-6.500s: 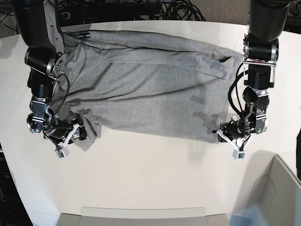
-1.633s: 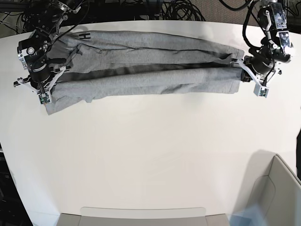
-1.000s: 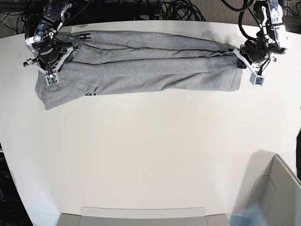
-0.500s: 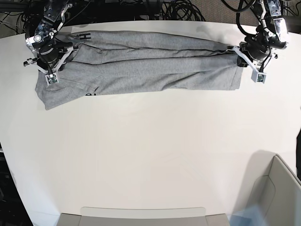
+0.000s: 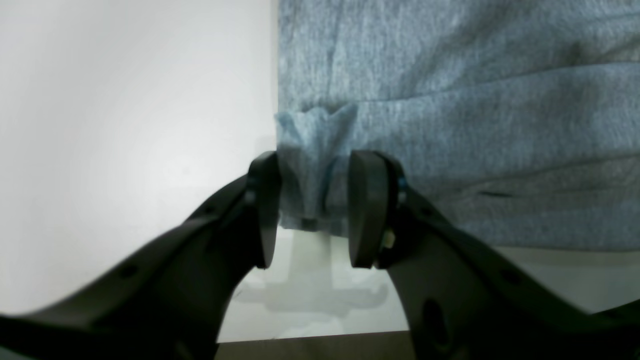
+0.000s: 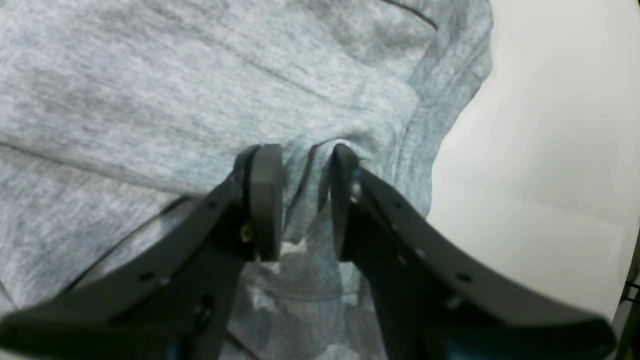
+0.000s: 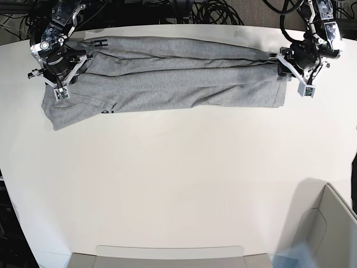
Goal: Fold the T-shirt properly
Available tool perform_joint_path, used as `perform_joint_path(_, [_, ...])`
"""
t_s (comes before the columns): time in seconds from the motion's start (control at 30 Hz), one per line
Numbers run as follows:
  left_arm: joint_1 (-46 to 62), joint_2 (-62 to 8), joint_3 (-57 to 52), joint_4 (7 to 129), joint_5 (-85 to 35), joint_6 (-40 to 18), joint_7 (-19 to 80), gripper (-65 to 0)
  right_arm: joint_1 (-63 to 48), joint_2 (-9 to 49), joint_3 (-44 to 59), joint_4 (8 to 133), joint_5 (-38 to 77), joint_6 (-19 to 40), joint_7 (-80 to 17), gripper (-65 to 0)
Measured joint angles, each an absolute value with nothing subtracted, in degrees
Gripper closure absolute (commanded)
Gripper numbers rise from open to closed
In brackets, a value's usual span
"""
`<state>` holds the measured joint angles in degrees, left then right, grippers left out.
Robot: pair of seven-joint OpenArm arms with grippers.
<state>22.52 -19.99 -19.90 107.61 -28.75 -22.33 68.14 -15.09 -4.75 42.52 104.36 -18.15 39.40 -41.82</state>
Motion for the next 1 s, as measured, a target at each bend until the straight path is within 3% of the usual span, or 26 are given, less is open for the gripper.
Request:
perform_joint_path(0.1, [22.37,-20.01,-19.92,107.61,-28.73,-23.66,68.16,-27.5,-15.09,-4.58,42.48,104.36,-18.15,39.40,-41.82,-16.8])
perform_joint_path(0.23, [18.70,-19.86,-20.32,108.71,-29.15,-35.46,68.69,-30.0,-15.09,-4.34,42.33,104.36,-18.15,39.40,-41.82,-16.8])
perform_joint_path(0.33, [16.62,-19.42,-20.32,108.75,-29.61,-38.85,70.43,-30.1,-15.07,-4.34,42.33,104.36,-18.15,39.40,-41.82,-16.8])
perform_joint_path(0.5, [10.15,-18.02,-24.91,107.85,-28.69,-39.97,76.90,-30.2,-15.11,-4.32,42.33,104.36,-18.15,39.40,-41.85,-16.8])
perform_joint_path(0.73, [8.51,-17.96,-24.91,94.74,-28.47,-39.94,79.31,-30.2,-15.09,-4.34,42.19,104.36,-18.15,39.40,-41.82,-16.8])
perform_joint_path(1.0, [8.25,-18.68,-23.03,88.09,-30.04,-39.97,73.34,-30.2,-15.09,-4.34,42.19,104.36,-18.09,39.40,-41.80,-16.8])
